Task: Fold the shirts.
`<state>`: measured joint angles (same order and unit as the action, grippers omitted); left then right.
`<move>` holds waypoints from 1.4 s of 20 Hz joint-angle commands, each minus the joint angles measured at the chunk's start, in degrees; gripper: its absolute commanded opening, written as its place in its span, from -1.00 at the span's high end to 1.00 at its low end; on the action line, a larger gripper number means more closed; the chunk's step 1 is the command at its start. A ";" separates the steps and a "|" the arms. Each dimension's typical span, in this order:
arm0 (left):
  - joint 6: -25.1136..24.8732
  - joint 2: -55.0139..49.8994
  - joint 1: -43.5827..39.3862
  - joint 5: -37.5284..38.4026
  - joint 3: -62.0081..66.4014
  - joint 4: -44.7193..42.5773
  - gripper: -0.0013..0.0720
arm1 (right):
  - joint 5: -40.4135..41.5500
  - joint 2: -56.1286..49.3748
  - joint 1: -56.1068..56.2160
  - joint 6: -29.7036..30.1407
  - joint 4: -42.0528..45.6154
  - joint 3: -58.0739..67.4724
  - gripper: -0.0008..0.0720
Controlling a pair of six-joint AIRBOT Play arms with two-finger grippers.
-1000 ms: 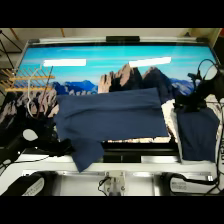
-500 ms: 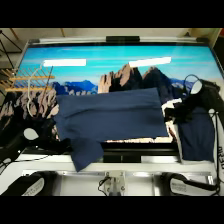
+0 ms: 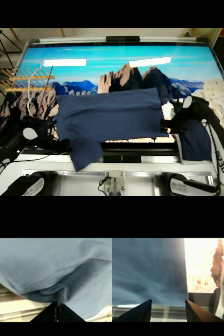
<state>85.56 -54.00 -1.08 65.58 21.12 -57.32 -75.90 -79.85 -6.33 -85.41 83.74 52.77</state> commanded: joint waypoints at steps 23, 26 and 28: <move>-3.72 -5.70 0.68 0.68 29.88 -9.79 0.89 | 8.59 -5.40 3.56 3.37 -8.20 22.49 0.77; -3.96 -18.18 2.54 1.88 41.55 -9.77 0.89 | 10.38 -13.07 4.90 2.84 -6.01 30.47 0.77; -3.91 -25.97 4.07 3.69 49.33 -9.77 0.89 | 10.05 -18.25 4.90 2.47 -5.11 36.48 0.77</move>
<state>81.95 -70.26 1.34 67.59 60.20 -66.72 -67.66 -92.12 -2.13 -82.39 77.17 81.62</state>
